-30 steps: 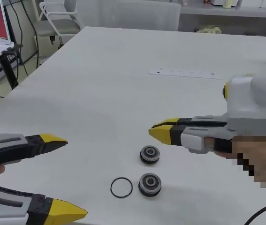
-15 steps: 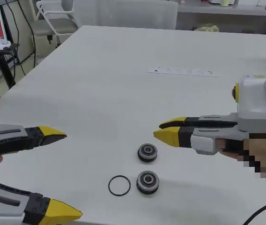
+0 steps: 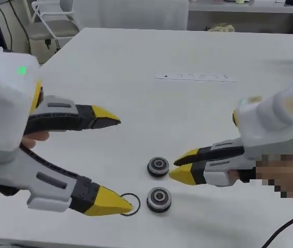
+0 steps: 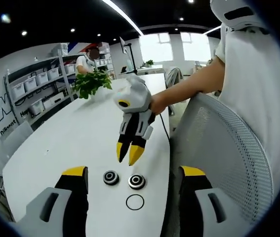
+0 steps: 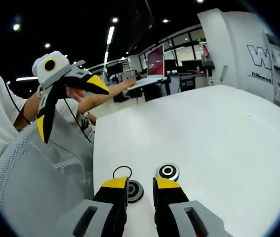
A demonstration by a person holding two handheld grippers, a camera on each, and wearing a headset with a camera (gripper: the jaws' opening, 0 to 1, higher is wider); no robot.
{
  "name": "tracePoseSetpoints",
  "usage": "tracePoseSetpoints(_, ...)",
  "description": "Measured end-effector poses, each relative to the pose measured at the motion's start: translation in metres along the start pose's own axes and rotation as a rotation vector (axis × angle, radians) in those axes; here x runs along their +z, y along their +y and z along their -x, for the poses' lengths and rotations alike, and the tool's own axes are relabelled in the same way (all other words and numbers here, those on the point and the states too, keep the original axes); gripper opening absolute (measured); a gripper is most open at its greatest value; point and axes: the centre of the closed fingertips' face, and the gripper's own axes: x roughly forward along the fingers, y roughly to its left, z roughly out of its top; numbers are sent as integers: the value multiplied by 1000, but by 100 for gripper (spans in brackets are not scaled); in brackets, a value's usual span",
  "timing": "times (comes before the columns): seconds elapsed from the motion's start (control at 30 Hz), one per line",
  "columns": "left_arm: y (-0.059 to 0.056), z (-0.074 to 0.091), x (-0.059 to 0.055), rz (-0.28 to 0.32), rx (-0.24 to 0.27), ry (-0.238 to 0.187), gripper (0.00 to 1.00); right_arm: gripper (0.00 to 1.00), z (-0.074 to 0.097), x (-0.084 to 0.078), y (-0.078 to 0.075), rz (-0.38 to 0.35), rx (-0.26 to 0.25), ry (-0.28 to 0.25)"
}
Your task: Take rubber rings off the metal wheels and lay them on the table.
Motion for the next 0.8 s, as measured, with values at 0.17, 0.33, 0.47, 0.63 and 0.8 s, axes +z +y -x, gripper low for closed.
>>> tracePoseSetpoints(0.17,6,-18,1,-23,-35,11,67,17,-4,-18,0,19,17,77)
tracePoseSetpoints(0.33,10,-37,5,-28,-61,-19,63,17,-8,-34,5,63,44,156)
tracePoseSetpoints(0.47,12,-51,3,1,-79,-51,57,18,-11,-41,9,77,56,189)
tracePoseSetpoints(0.63,16,-61,-5,78,-91,-86,49,21,-15,-50,10,120,59,231)
tracePoseSetpoints(0.8,31,-70,-13,172,-26,-131,44,21,-18,-54,10,134,58,246)
